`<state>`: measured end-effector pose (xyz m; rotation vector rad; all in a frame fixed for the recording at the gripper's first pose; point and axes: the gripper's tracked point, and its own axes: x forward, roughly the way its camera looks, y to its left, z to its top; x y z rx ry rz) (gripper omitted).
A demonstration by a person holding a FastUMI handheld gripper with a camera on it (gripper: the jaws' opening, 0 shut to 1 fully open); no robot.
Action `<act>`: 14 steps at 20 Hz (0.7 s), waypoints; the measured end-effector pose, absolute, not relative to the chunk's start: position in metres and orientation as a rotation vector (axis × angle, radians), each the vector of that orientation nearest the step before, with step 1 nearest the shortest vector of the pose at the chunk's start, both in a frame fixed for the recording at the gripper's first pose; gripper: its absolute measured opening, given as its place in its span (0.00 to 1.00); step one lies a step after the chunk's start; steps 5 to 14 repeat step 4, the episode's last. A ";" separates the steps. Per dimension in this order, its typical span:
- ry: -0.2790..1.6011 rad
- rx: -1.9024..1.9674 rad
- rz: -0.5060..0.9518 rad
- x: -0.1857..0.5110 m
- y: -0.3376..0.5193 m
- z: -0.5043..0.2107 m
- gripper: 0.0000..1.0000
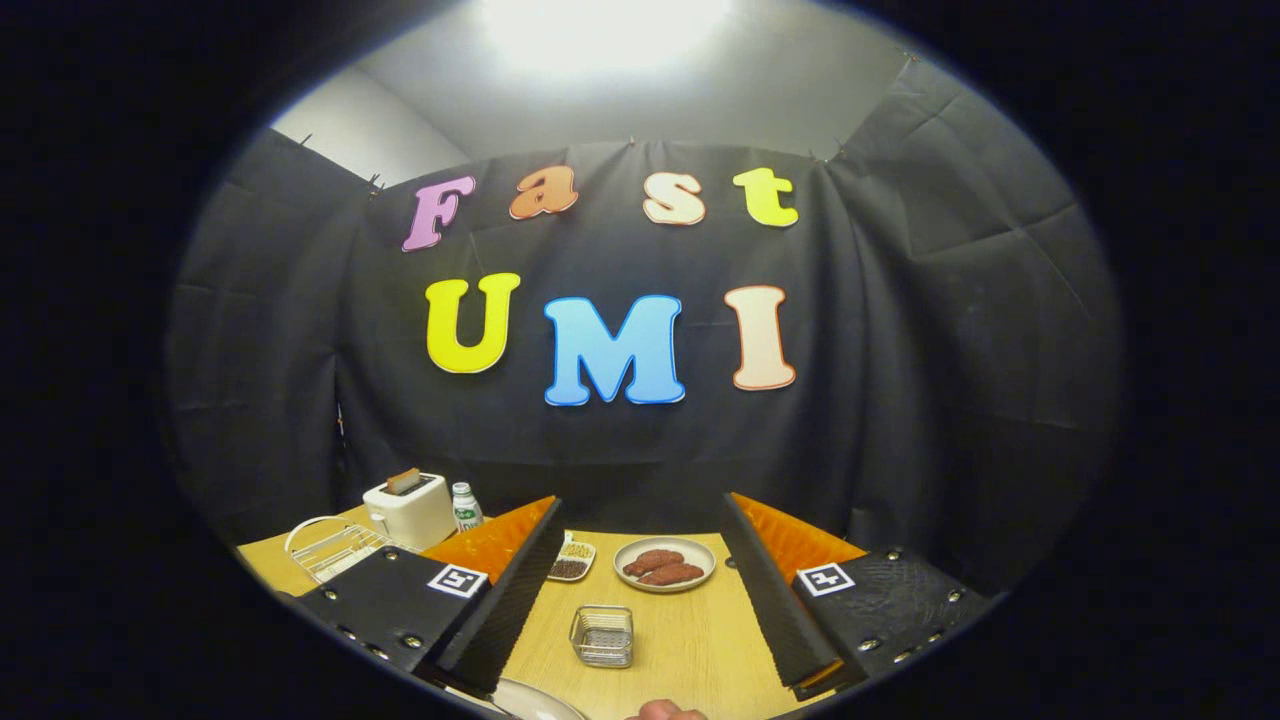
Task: Take the plate from the dish rack, then take the spoon from the basket and place it into the plate.
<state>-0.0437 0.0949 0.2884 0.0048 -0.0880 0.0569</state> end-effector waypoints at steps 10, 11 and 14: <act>-0.108 0.030 0.059 -0.036 0.086 0.281 0.97; -0.108 0.030 0.059 -0.036 0.086 0.281 0.97; -0.108 0.030 0.059 -0.036 0.086 0.281 0.97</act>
